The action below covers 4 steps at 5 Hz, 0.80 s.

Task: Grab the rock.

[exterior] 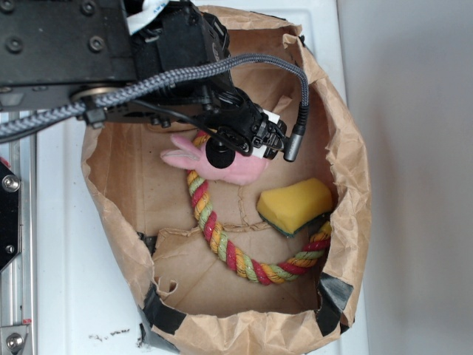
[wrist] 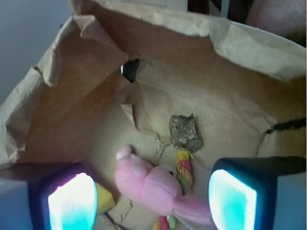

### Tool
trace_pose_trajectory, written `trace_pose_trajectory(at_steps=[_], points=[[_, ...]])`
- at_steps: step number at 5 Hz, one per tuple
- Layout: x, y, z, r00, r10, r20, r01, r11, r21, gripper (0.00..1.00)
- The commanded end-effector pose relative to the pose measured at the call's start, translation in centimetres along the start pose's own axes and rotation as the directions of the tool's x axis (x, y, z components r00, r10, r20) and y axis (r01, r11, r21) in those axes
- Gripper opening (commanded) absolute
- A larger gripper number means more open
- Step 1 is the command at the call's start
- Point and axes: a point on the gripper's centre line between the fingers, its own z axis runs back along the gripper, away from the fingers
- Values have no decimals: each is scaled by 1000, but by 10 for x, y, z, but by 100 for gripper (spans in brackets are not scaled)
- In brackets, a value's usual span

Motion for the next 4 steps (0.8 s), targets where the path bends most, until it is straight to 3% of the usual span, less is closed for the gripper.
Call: trace_pose_trajectory(at_steps=[1,4], points=[[32,20,3,996,57,69,-57,998,4,100],[39,23,0,994,53,91,-55,998,14,100]])
